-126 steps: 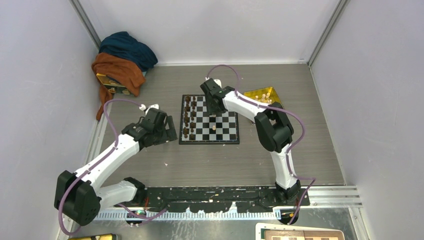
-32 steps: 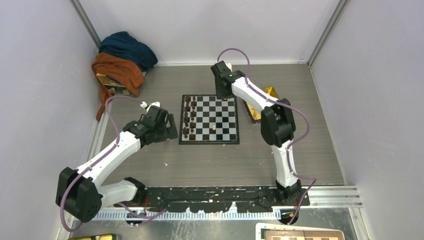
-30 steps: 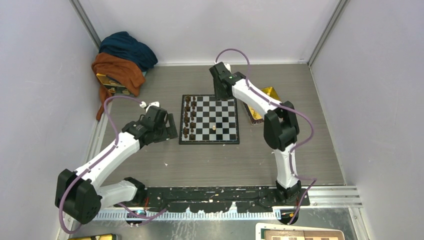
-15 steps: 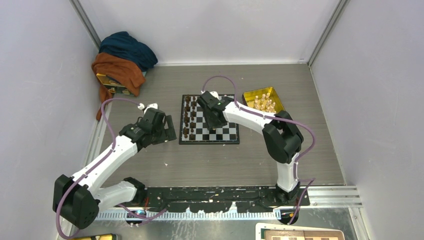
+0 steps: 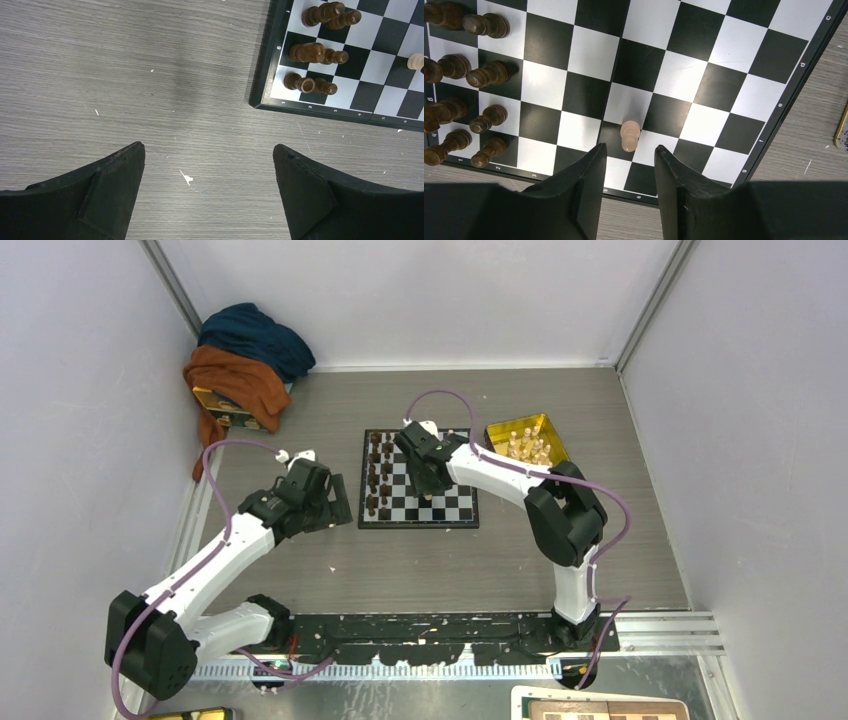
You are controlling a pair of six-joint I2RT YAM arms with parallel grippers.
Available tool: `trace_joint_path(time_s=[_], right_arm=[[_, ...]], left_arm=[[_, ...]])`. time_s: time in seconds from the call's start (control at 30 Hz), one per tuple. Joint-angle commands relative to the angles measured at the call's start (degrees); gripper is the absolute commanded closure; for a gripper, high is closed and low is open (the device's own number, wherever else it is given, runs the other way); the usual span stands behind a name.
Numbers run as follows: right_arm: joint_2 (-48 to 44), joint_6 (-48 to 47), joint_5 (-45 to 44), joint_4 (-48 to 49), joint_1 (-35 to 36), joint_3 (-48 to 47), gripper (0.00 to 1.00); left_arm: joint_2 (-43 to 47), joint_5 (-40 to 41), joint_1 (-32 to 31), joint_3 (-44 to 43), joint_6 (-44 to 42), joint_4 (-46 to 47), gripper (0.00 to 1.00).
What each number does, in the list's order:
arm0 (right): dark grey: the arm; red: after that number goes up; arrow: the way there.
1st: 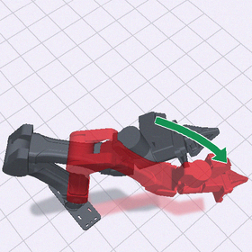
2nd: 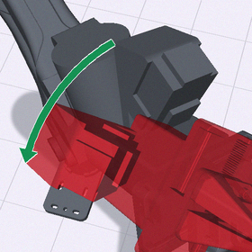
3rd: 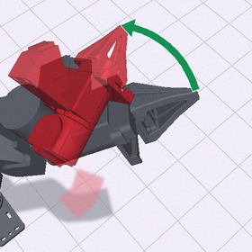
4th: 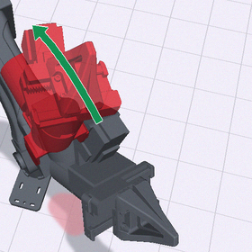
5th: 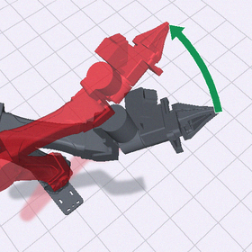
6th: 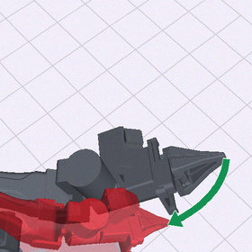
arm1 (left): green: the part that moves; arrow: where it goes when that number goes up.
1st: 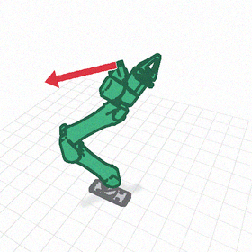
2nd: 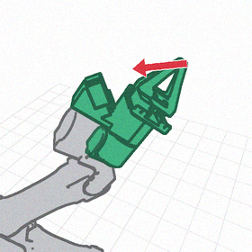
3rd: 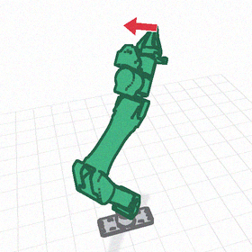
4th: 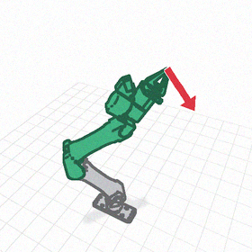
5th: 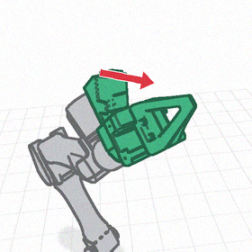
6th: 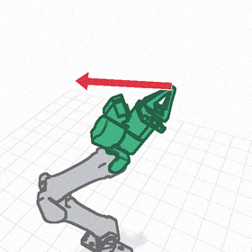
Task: Set up the chess pieces on the board
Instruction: Pick up the chess piece from the chessboard.
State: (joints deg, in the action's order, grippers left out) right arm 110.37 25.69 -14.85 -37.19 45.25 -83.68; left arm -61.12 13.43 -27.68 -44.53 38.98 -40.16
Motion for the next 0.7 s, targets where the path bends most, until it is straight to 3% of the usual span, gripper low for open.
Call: trace_joint_path(time_s=[0.0, 0.4, 0.67], right_arm=[[0.1, 0.2, 0.0, 2.0, 0.2, -2.1, 0.56], [2.2, 0.0, 0.5, 1.9, 0.0, -3.2, 0.65], [1.9, 0.0, 0.2, 1.7, -0.2, -3.2, 0.89]], left_arm=[[0.9, -0.2, 0.2, 0.0, 0.6, 0.7, 0.0], [0.1, -0.2, 0.2, 0.2, 0.4, 1.2, 0.0], [-0.1, -0.3, 0.2, 0.3, 0.4, 1.3, 0.0]])
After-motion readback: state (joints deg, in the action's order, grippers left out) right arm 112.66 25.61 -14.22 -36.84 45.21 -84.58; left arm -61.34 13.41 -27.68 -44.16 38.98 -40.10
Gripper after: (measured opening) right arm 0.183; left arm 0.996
